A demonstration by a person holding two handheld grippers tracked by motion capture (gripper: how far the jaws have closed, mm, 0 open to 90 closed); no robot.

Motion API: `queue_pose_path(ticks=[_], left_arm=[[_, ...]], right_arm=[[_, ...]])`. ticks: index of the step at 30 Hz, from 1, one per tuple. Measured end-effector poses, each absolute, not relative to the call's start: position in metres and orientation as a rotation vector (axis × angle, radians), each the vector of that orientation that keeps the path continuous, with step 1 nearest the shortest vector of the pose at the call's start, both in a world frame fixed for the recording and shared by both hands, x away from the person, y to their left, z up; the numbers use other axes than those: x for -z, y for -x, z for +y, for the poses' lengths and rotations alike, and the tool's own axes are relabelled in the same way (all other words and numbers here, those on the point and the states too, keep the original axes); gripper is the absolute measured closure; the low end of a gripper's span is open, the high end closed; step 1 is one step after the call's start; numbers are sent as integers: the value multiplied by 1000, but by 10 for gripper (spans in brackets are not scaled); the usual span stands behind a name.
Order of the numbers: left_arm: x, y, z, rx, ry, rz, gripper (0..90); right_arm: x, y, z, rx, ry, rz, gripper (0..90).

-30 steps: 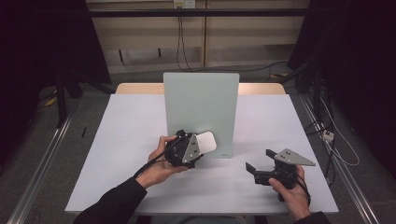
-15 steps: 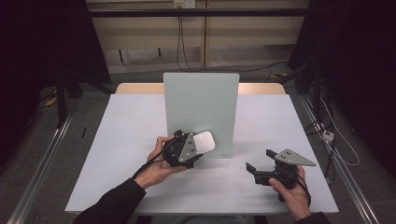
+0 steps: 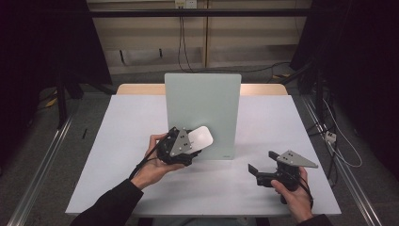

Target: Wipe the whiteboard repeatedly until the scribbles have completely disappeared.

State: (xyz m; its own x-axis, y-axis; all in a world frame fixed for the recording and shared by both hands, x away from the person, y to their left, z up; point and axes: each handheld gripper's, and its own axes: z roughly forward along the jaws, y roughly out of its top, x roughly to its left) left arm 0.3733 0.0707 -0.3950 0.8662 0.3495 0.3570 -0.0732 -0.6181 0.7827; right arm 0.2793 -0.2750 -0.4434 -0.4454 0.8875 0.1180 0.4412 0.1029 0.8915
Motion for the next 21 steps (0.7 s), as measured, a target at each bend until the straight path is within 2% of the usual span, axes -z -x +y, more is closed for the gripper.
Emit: queue_pose_path(ticks=[11,21], left_arm=[[381,-370,89,-463,-2098,285,309],[380,-365,100,-396,-2105,322,309]], right_arm=[[444,-280,-275,-1303,-1293,1937,47],[443,-278,-276,-1306,-1290,1932,47]])
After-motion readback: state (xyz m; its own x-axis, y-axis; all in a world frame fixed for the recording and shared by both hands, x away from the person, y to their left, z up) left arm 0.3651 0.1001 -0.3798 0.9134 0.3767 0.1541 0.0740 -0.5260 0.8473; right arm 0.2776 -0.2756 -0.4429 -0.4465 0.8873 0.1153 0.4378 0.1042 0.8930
